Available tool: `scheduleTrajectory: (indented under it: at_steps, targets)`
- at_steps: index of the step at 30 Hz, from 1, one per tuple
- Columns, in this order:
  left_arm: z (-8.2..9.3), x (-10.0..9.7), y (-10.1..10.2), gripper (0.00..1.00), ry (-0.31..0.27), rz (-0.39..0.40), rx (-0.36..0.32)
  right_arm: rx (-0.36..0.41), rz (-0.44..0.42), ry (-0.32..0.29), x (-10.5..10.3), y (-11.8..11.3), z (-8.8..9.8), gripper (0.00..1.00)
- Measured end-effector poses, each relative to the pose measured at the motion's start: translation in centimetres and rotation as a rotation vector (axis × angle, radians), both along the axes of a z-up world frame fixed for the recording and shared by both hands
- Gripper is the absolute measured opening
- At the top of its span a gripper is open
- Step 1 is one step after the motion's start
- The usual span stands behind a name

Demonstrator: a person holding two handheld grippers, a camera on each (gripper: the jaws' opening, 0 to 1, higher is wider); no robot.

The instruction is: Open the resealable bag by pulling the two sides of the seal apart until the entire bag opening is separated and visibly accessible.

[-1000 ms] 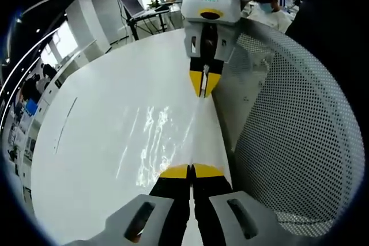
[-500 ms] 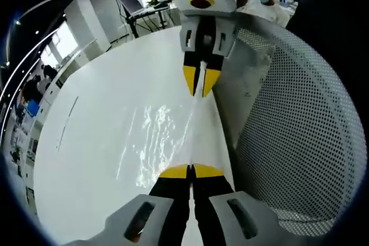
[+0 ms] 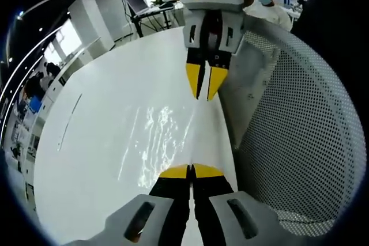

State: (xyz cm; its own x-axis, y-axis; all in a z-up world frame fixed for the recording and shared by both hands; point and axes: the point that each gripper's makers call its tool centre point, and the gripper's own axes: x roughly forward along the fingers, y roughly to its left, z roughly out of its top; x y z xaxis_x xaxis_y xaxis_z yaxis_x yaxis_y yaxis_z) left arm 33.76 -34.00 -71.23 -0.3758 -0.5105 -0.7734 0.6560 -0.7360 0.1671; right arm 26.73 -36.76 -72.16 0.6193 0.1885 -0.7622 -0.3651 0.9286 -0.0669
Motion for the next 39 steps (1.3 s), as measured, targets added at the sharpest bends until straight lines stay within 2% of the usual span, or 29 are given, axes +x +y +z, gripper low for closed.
scheduleTrajectory:
  at_steps: [6,15,20,23,32,39]
  targets:
    - [0.4,0.0,-0.1,0.00,0.020,0.011,-0.004,-0.022,0.022,0.013,0.0,0.2,-0.5,0.02]
    - [0.6,-0.6,0.2,0.00,0.031,-0.027,-0.008,-0.039,0.022,0.008,0.3,-0.1,-0.5,0.04]
    - [1.4,-0.6,-0.2,0.00,0.050,-0.015,-0.041,-0.056,0.036,0.020,0.2,-0.2,-0.9,0.04]
    - [1.8,-0.9,-0.1,0.00,0.084,-0.009,-0.038,-0.071,0.046,0.022,0.2,-0.3,-1.1,0.01]
    - [1.2,-0.7,0.1,0.00,0.102,0.005,-0.022,-0.077,0.055,0.021,0.3,-0.3,-1.2,0.00]
    - [0.5,-0.6,0.4,0.00,0.108,0.017,0.004,-0.105,0.108,0.037,0.2,0.2,-1.4,0.00]
